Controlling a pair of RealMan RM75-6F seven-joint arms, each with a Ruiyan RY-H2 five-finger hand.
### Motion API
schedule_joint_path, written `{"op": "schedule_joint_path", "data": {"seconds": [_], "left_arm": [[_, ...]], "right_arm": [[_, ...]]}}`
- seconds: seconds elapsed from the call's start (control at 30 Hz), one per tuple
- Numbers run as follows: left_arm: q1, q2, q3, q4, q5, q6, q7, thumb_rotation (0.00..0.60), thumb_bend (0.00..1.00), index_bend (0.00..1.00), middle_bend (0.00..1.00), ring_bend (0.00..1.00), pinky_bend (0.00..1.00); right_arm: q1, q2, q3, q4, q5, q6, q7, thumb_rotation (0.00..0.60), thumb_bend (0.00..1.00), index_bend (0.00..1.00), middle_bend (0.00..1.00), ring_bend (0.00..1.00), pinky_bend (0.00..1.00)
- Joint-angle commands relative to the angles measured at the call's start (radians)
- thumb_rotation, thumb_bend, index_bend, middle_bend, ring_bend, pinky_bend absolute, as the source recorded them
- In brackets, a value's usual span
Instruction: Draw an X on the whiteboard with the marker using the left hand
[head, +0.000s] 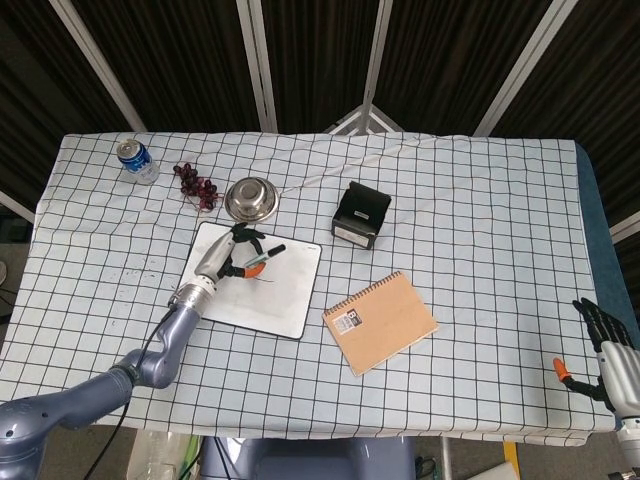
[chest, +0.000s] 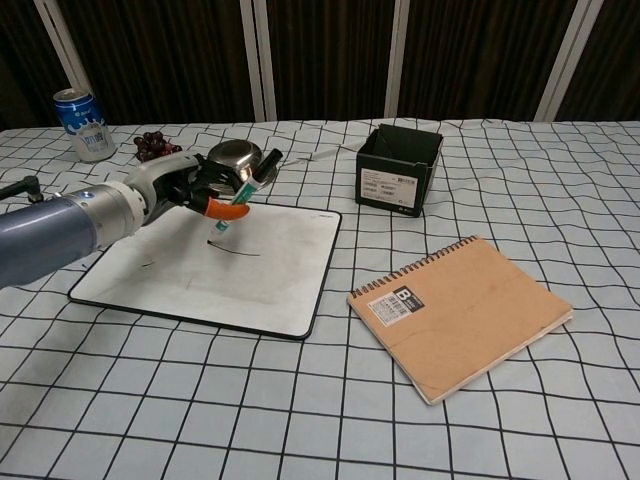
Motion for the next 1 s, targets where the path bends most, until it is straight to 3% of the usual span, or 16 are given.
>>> {"op": "schedule_joint_path", "data": {"seconds": [0.03,0.2,0.5,1.0], "left_arm": [[0.001,0.015,-0.008,0.03,0.001,0.005,-0.017,0.6,0.53,0.72,0.25,0.04,0.07],[0.005,0.042,-0.036,0.025,-0.004,0.028,-0.05,0.6,0.53,0.72,0.25,0.04,0.07],[0.009,0.088,-0.067,-0.086,-0.031,0.042,-0.067,0.6,0.53,0.72,0.25,0.04,0.07],[-0.044,-0.027,-0.058,-0.062,-0.106,0.012,0.012,0.6,0.53,0.72,0.25,0.04,0.07]], "right_arm": [[0.0,0.0,0.001,-0.001,0.0,0.001,0.0,0.6,0.35,0.0,0.0,0.0,0.0],[0.001,0.0,0.001,-0.003,-0.004,0.001,0.002,0.6,0.35,0.0,0.0,0.0,0.0],[0.004,0.001,-0.002,-0.006,-0.016,-0.001,0.011,0.6,0.35,0.0,0.0,0.0,0.0],[0.005,0.006,-0.003,-0.004,-0.013,-0.009,0.028,0.6,0.35,0.0,0.0,0.0,0.0]]}}
